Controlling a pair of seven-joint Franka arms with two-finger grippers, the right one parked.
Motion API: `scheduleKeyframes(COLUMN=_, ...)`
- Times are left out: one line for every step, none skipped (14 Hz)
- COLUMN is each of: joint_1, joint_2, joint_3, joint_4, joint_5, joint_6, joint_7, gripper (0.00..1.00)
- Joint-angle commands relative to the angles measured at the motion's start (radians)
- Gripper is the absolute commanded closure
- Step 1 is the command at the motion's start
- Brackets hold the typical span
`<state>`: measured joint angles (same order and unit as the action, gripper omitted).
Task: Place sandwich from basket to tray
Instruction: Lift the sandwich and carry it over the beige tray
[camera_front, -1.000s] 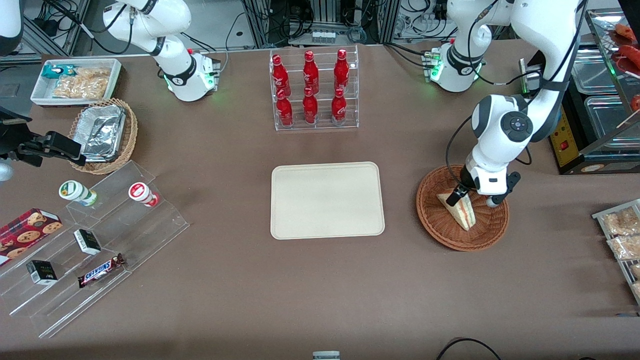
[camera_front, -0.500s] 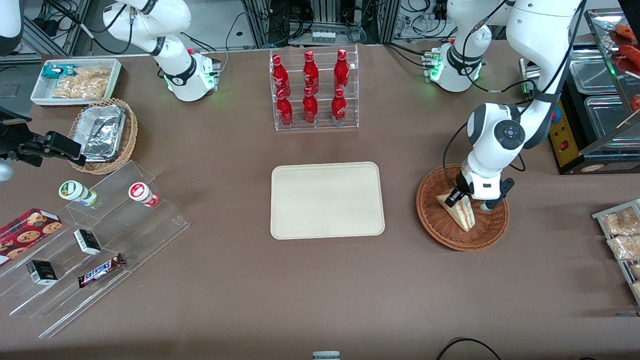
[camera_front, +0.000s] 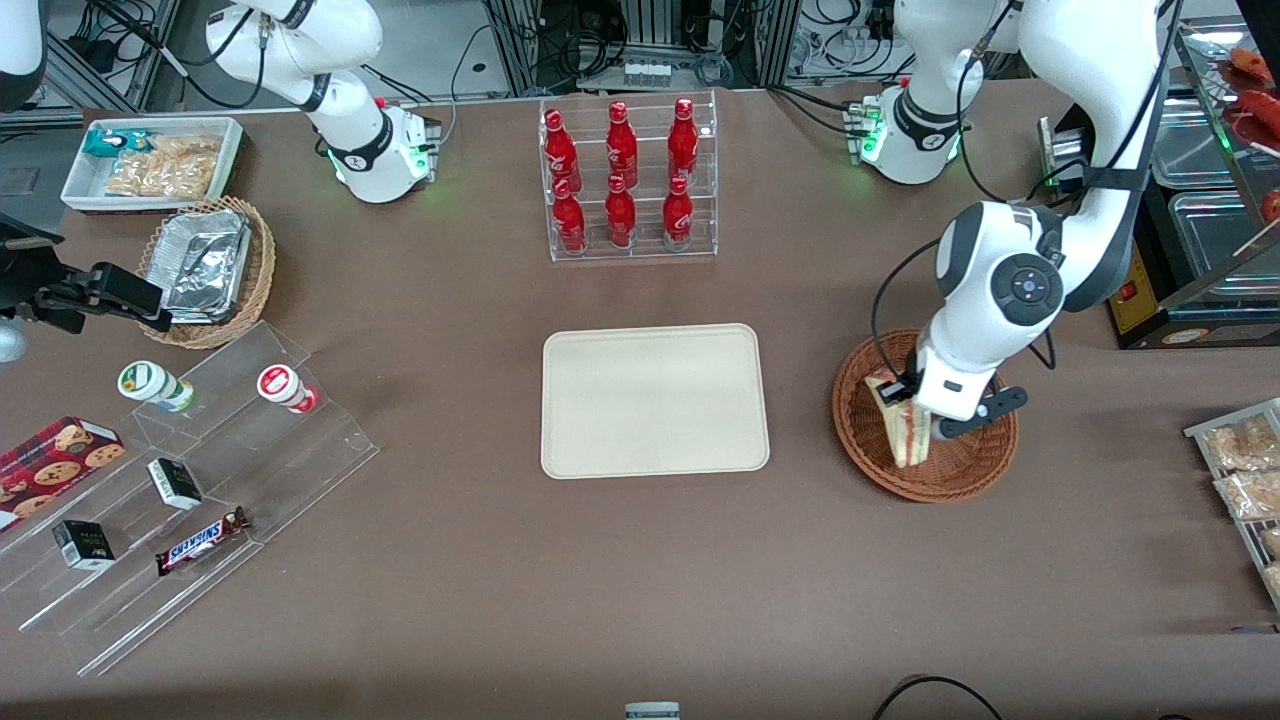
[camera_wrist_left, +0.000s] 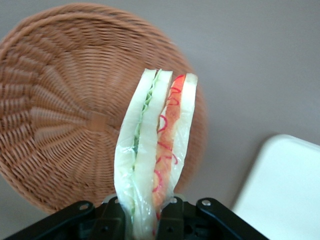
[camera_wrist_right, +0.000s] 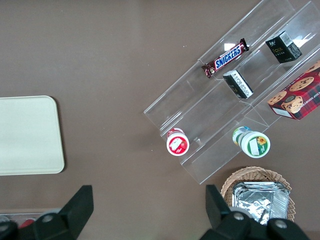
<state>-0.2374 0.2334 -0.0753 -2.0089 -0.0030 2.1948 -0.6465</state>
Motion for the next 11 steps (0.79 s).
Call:
scheduleKeyframes(joint_1=-0.129, joint_2=0.119, joint_3=0.008, joint_4=0.146, joint_5=-0.009, joint_6=-0.053, joint_7=-0.007, gripper=0.98)
scheduleKeyframes(joint_1=-0.172, joint_2=0.157, joint_3=0.008, joint_4=0.186, joint_5=-0.009, joint_6=-0.044, joint_7=-0.022, gripper=0.98)
scheduleKeyframes(joint_1=-0.218, joint_2=0.211, joint_3=0.008, joint_4=0.244, joint_5=-0.009, joint_6=-0.044, joint_7=-0.041, gripper=0.98)
scheduleKeyframes(joint_1=-0.253, joint_2=0.259, joint_3=0.008, joint_4=0.298, joint_5=-0.009, joint_6=-0.046, joint_7=-0.06, gripper=0.96)
scheduleKeyframes(joint_1=-0.293, joint_2=0.306, joint_3=0.008, joint_4=0.353, joint_5=-0.009, joint_6=-0.046, joint_7=-0.094, gripper=0.97)
scheduleKeyframes(joint_1=-0.327, joint_2=0.346, joint_3=0.008, joint_4=0.395, joint_5=-0.009, joint_6=-0.046, joint_7=-0.129, gripper=0.97)
scheduleKeyframes(joint_1=-0.364, joint_2=0.387, joint_3=0.008, joint_4=0.439, joint_5=-0.009, joint_6=-0.046, joint_7=-0.169, gripper=0.97)
scheduleKeyframes(joint_1=-0.4, joint_2=0.421, joint_3=0.008, joint_4=0.472, joint_5=-0.008, joint_6=-0.046, joint_7=-0.205, gripper=0.98)
scheduleKeyframes(joint_1=-0.433, joint_2=0.444, joint_3=0.008, joint_4=0.501, joint_5=-0.006, joint_6=-0.052, joint_7=-0.24, gripper=0.98)
scheduleKeyframes(joint_1=-0.454, joint_2=0.461, joint_3=0.008, joint_4=0.53, joint_5=-0.005, joint_6=-0.055, joint_7=-0.269, gripper=0.99)
scheduleKeyframes(joint_1=-0.471, joint_2=0.475, joint_3=0.008, joint_4=0.548, joint_5=-0.006, joint_6=-0.061, joint_7=-0.294, gripper=0.99)
